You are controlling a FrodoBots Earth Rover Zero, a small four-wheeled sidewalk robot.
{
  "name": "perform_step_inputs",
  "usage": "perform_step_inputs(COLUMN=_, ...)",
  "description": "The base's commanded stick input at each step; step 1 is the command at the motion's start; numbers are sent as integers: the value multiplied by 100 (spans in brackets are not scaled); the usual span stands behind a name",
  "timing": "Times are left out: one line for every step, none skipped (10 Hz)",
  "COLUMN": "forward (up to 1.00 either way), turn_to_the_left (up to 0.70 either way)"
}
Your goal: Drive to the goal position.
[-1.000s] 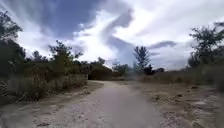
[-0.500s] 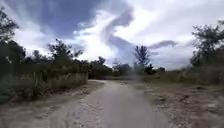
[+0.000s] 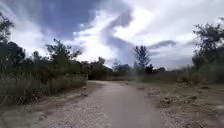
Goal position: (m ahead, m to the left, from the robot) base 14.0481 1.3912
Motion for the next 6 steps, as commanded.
perform_step_inputs(forward=45, turn_to_the_left=0)
perform_step_inputs(forward=45, turn_to_the_left=0)
perform_step_inputs(forward=45, turn_to_the_left=0)
perform_step_inputs(forward=45, turn_to_the_left=0)
perform_step_inputs(forward=45, turn_to_the_left=0)
perform_step_inputs(forward=45, turn_to_the_left=0)
